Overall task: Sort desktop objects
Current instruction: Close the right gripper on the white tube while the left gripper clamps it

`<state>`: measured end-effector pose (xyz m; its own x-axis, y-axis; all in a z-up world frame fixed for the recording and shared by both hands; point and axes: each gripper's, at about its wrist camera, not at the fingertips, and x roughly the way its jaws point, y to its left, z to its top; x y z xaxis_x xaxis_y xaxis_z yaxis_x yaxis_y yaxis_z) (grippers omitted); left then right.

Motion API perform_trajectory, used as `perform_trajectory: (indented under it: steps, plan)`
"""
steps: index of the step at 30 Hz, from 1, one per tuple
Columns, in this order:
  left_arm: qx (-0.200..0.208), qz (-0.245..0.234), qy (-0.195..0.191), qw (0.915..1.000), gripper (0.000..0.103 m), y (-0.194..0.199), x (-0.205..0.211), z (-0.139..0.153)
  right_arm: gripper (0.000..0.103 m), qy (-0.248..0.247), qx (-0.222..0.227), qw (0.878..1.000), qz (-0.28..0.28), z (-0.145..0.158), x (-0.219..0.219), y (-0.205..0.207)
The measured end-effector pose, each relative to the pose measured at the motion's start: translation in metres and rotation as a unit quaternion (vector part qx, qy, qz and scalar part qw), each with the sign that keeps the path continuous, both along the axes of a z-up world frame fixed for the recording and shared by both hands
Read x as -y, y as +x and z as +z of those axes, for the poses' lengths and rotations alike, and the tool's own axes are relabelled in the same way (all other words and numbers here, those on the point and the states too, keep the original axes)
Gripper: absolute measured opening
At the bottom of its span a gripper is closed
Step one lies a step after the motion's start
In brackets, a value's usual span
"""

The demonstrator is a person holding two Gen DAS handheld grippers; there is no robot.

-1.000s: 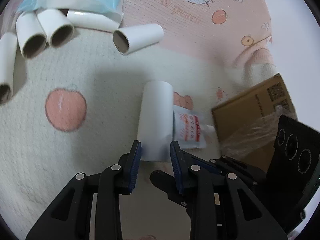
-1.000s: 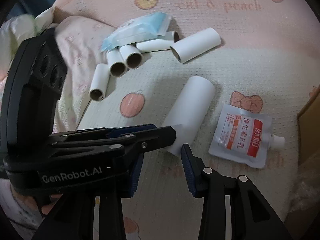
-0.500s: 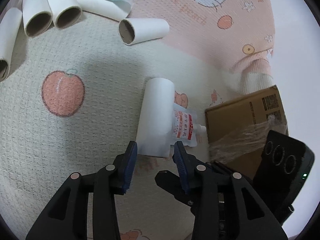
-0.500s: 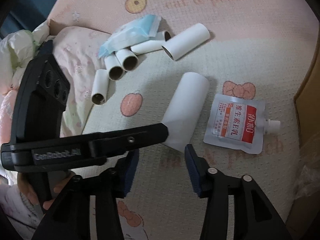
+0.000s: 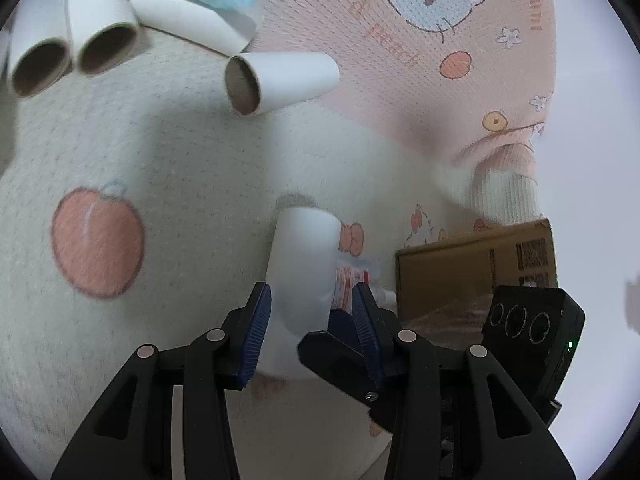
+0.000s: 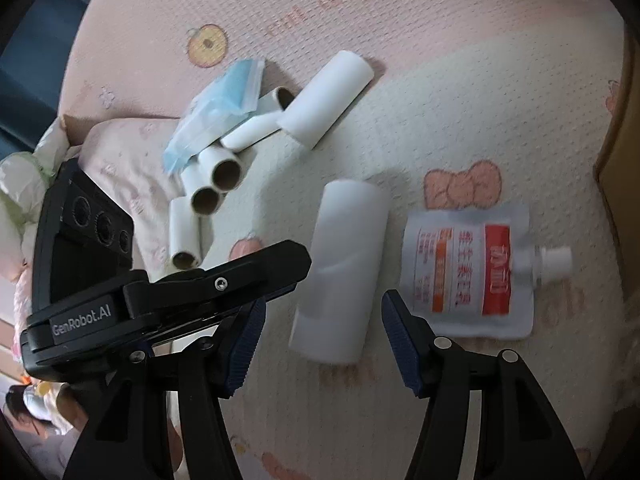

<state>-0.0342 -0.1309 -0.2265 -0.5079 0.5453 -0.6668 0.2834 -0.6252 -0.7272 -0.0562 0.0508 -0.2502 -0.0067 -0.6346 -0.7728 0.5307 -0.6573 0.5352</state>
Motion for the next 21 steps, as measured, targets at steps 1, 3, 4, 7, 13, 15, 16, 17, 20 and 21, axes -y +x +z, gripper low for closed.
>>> perform_trajectory:
  steps: [1, 3, 4, 7, 13, 15, 16, 17, 20, 21]
  plan:
    - [0.002, -0.003, -0.004, 1.0000, 0.046, -0.005, -0.001, -0.001, 0.058, 0.006, -0.002, 1.000, -0.004, -0.001, 0.001, -0.002]
    - [0.009, -0.009, -0.009, 0.9999, 0.046, -0.012, -0.002, -0.004, 0.058, 0.014, 0.000, 1.000, -0.010, -0.005, 0.003, -0.006]
    - [0.013, -0.008, -0.011, 0.9998, 0.046, -0.016, -0.002, -0.006, 0.058, 0.011, 0.005, 1.000, -0.011, -0.006, 0.002, -0.008]
    - [0.024, -0.007, -0.023, 0.9994, 0.044, -0.021, -0.003, -0.009, 0.051, -0.004, 0.033, 0.999, -0.002, -0.013, 0.005, -0.011]
    - [0.022, -0.014, -0.017, 0.9995, 0.040, -0.019, -0.007, -0.005, 0.042, 0.016, 0.024, 1.000, 0.002, -0.024, 0.006, -0.008]
    - [0.012, -0.019, -0.023, 0.9995, 0.040, -0.016, -0.008, 0.001, 0.042, 0.006, 0.027, 1.000, 0.003, -0.023, 0.003, -0.008]
    - [0.007, -0.021, -0.025, 0.9994, 0.040, -0.014, -0.009, 0.005, 0.042, 0.000, 0.025, 1.000, 0.007, -0.022, 0.001, -0.007]
    - [0.005, -0.023, -0.028, 0.9993, 0.041, -0.013, -0.009, 0.008, 0.042, -0.002, 0.020, 1.000, 0.011, -0.020, 0.000, -0.005]
    - [0.005, -0.028, -0.029, 0.9992, 0.041, -0.011, -0.009, 0.014, 0.041, 0.004, -0.020, 1.000, 0.024, -0.008, -0.001, 0.003]
    - [0.004, -0.028, -0.021, 0.9994, 0.041, -0.011, -0.008, 0.016, 0.041, 0.010, -0.033, 0.999, 0.025, -0.005, -0.001, 0.006]
